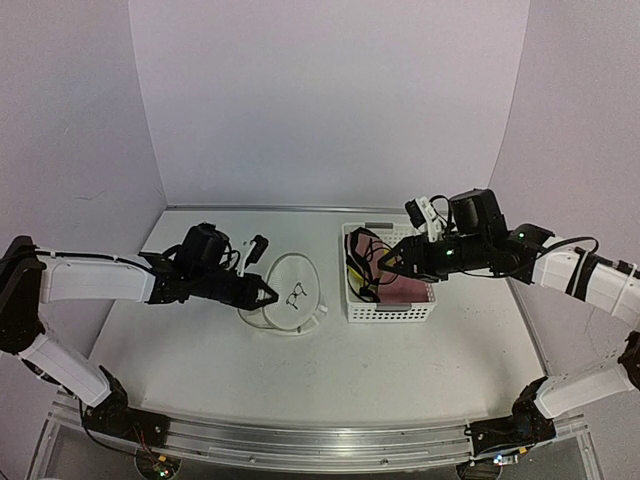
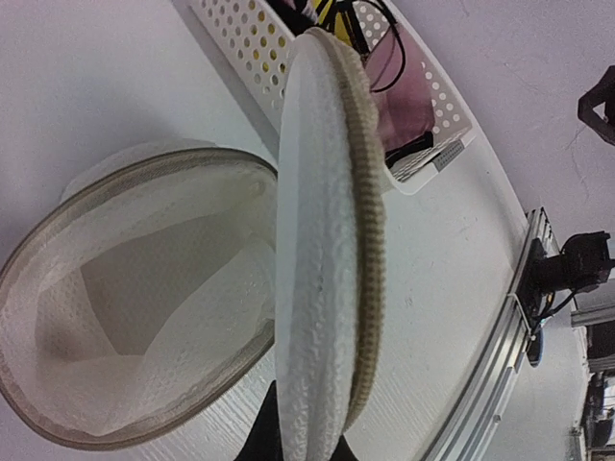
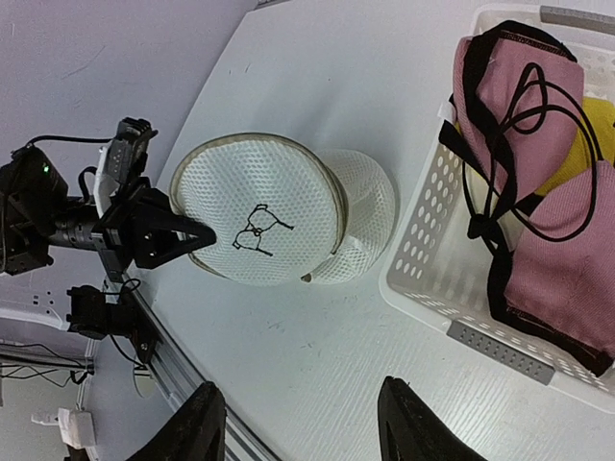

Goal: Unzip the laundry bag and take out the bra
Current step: Close the laundry bag at the center of the board.

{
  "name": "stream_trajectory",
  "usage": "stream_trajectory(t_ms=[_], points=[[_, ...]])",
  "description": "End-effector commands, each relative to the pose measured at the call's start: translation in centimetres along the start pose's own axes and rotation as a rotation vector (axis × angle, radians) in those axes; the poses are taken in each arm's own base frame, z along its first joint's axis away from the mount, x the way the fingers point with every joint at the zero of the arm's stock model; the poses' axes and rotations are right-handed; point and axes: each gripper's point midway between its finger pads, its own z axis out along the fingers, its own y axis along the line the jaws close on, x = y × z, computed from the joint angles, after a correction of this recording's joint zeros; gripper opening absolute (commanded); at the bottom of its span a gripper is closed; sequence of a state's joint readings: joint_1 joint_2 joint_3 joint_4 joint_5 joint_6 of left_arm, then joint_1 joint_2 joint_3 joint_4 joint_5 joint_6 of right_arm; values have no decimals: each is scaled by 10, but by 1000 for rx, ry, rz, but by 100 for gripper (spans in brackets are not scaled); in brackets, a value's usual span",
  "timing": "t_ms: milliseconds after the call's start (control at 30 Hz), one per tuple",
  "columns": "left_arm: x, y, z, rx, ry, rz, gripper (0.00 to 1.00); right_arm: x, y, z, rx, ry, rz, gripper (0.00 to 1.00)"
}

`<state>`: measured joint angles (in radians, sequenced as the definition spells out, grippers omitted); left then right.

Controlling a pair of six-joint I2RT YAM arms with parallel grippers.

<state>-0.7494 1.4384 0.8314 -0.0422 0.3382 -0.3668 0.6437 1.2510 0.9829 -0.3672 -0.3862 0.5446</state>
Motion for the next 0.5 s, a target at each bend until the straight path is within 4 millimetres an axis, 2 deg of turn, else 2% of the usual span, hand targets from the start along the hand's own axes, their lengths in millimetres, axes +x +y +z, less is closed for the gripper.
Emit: stream_trajectory(t_ms=[0,100,167,333,467], points=[[-5,-5,-3,153,-25,-124,0,-21,10,-5,-40,-108,-94,56],[-2,11,-3,151,-21,-178,1,-18,9,0,-51,-98,-86,57],[0,17,-2,155,-13,-204,5,-16,9,2,-63,-90,-81,57],[9,32,6,161,24,-264,19,-16,8,5,-69,-90,-75,59],[14,47,7,134,29,-301,38,-16,8,8,-72,-86,-68,61]])
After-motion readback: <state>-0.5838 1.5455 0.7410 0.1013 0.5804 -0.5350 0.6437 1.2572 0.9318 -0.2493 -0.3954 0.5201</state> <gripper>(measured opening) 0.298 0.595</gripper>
